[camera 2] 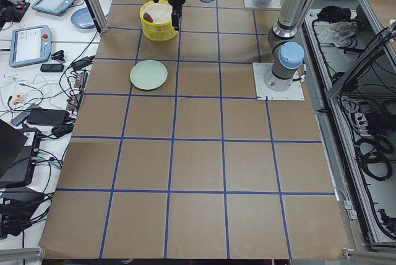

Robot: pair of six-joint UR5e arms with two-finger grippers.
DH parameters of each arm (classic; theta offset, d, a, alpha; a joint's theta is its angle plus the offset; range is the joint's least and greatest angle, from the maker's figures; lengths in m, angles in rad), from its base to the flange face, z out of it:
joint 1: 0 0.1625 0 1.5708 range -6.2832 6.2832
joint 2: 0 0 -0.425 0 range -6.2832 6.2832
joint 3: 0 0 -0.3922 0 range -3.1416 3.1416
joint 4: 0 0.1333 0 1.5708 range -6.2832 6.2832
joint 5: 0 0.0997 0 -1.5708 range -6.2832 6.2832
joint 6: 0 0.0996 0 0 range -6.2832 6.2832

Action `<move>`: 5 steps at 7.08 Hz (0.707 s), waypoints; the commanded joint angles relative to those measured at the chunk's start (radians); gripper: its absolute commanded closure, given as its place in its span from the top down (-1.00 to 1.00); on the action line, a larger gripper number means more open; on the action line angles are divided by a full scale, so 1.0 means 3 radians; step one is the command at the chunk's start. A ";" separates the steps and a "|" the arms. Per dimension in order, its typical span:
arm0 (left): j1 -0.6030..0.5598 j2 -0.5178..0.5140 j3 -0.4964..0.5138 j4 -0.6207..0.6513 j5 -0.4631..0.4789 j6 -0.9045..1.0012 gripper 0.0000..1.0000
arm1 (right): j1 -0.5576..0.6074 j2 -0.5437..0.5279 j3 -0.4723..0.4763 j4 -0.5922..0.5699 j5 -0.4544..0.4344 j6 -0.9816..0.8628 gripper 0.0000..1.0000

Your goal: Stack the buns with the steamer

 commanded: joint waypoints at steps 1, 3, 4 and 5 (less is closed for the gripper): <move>0.0007 0.0001 -0.0008 0.0004 0.0001 0.0024 1.00 | 0.0000 0.0000 0.0000 0.0000 -0.0001 0.0000 1.00; 0.0008 0.0001 -0.0008 0.0004 0.0001 0.0065 1.00 | 0.0000 0.0000 0.0000 -0.0020 0.0096 0.0011 1.00; 0.0008 0.0001 -0.0008 0.0004 0.0001 0.0065 1.00 | 0.0000 0.0000 0.0000 -0.0016 0.0096 0.0016 1.00; 0.0008 -0.0009 -0.0008 0.0004 0.0001 0.0065 1.00 | 0.0000 0.0010 0.0000 -0.0026 0.0096 0.0006 1.00</move>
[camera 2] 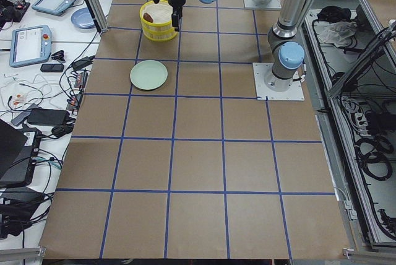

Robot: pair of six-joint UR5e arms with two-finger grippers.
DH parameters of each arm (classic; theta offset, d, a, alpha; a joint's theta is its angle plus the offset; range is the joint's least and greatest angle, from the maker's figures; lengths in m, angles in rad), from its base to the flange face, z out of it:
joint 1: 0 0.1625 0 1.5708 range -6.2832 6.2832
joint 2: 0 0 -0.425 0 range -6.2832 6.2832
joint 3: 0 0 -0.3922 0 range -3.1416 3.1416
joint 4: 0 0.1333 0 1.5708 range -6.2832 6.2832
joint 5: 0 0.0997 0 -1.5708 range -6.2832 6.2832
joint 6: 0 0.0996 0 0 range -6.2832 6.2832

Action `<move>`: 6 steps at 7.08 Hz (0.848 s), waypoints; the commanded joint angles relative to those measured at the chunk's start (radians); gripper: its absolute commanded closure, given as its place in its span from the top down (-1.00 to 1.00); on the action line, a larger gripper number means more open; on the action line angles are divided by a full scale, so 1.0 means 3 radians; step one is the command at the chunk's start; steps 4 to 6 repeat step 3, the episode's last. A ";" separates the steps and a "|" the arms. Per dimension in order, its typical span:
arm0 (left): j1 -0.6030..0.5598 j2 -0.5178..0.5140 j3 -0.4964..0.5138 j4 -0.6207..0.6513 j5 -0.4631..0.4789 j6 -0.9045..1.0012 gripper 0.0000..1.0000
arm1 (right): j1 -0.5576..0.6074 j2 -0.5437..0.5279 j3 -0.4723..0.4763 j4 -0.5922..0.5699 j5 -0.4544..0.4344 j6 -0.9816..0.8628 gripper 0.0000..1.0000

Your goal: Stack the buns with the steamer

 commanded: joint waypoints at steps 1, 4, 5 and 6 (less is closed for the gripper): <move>0.0000 0.0003 0.0000 0.0000 0.0005 0.0004 1.00 | 0.0000 0.0012 0.0000 -0.0008 0.0006 -0.0006 1.00; 0.0000 -0.0007 0.0000 0.0015 0.0000 0.0004 1.00 | 0.0000 0.0012 0.0000 -0.0008 0.0001 -0.0011 1.00; 0.0000 -0.0007 0.0000 0.0015 0.0000 0.0004 1.00 | 0.0000 0.0012 0.0000 -0.0008 0.0001 -0.0011 1.00; 0.0000 -0.0007 0.0000 0.0015 0.0000 0.0004 1.00 | 0.0000 0.0012 0.0000 -0.0008 0.0001 -0.0011 1.00</move>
